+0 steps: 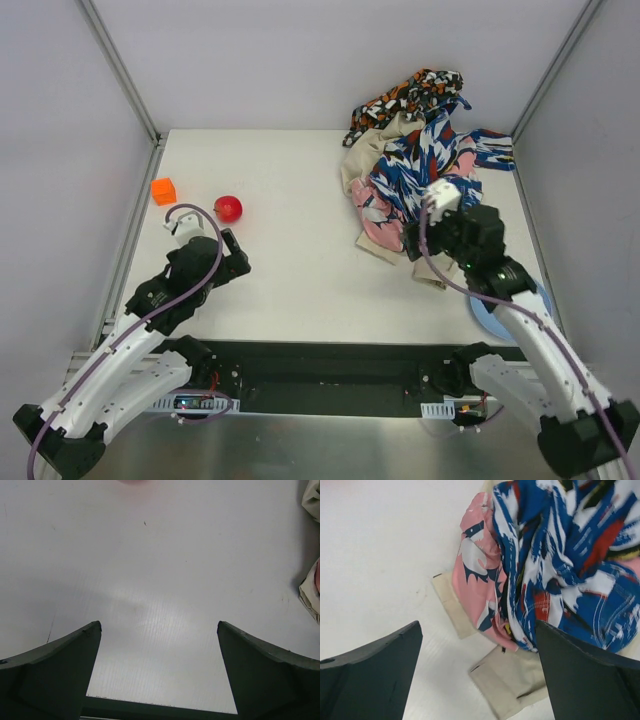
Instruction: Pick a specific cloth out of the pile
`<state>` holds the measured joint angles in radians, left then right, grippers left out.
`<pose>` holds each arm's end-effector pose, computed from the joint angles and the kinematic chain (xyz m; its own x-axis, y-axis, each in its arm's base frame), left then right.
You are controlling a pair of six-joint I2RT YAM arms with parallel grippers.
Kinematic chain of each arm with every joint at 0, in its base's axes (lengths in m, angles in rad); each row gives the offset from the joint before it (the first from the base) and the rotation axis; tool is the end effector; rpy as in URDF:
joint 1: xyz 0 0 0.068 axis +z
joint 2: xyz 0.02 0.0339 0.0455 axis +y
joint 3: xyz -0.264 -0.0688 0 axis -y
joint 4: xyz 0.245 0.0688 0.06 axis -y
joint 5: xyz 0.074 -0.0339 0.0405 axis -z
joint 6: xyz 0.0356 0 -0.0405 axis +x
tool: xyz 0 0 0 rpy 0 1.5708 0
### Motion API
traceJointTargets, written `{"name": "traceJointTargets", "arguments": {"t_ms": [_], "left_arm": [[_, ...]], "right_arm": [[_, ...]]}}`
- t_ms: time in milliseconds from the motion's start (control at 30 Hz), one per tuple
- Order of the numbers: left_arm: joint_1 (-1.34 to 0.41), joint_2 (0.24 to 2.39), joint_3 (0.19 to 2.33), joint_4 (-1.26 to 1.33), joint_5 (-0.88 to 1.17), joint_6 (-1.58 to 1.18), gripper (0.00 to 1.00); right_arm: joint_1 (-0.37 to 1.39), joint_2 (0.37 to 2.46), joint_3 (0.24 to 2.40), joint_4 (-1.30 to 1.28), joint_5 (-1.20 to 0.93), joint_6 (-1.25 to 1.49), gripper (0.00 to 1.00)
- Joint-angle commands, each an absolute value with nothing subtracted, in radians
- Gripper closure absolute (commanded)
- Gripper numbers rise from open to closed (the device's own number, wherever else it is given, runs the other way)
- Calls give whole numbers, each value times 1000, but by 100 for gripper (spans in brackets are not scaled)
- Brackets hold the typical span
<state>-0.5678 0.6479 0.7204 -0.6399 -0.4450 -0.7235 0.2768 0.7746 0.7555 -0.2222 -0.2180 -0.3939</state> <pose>0.1254 -0.0618 0.2934 -0.4583 -0.4164 -0.7852 -0.1655 0.9080 -0.3849 0.1740 0.0574 0.3275 -0.0323 -0.3987 -0.9165 -0.5211 0.7892 -0.3249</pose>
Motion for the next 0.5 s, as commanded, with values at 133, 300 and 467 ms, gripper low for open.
{"name": "traceJointTargets", "arguments": {"t_ms": [133,300,467], "left_arm": [[-560,621,698,-646,-485,-756,1],[-560,621,696,-647,-497,-764,1],[-560,618,693,-646,-511,-770,1]], "right_arm": [[523,1266,954,-108,153,-983,5],[522,1553,1135,-89,198,-962,4],[496,1807,1345,-257,207,-861,4]]}}
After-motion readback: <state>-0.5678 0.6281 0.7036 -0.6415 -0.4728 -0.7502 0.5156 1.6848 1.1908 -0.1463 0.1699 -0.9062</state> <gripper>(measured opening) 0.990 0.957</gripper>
